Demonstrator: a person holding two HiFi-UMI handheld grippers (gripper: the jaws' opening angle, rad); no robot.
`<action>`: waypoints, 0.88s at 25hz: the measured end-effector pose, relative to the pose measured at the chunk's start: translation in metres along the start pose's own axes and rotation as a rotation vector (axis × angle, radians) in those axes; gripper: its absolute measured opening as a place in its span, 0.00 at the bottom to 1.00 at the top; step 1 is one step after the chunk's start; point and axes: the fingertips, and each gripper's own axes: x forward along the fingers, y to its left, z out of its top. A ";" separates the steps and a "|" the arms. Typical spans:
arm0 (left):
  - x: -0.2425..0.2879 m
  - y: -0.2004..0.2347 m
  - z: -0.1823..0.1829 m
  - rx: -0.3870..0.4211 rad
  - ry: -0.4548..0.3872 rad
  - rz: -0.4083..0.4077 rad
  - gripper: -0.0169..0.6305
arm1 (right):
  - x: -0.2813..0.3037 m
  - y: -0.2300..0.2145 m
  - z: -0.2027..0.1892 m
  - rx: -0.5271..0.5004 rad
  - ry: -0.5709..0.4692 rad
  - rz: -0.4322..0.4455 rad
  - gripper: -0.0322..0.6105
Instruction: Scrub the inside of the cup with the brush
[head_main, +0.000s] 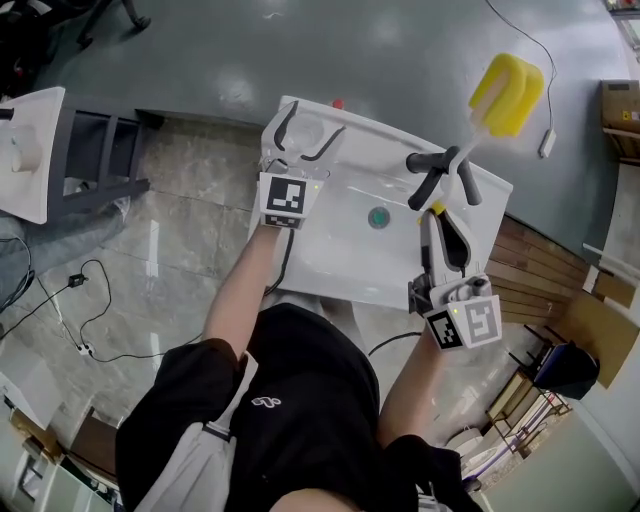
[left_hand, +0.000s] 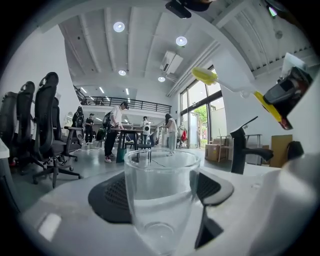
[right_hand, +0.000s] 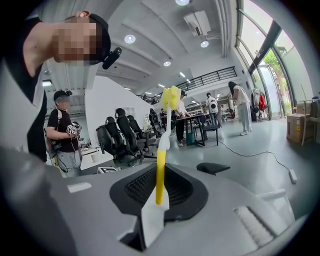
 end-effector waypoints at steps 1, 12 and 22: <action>0.002 0.000 0.001 0.003 -0.003 -0.005 0.61 | 0.001 -0.001 -0.001 0.001 0.004 -0.003 0.13; 0.011 -0.002 0.001 0.041 -0.028 -0.025 0.51 | 0.006 -0.008 -0.008 0.009 0.035 -0.024 0.13; 0.011 0.000 -0.003 0.032 -0.024 0.005 0.45 | 0.006 -0.006 -0.011 0.007 0.055 -0.038 0.13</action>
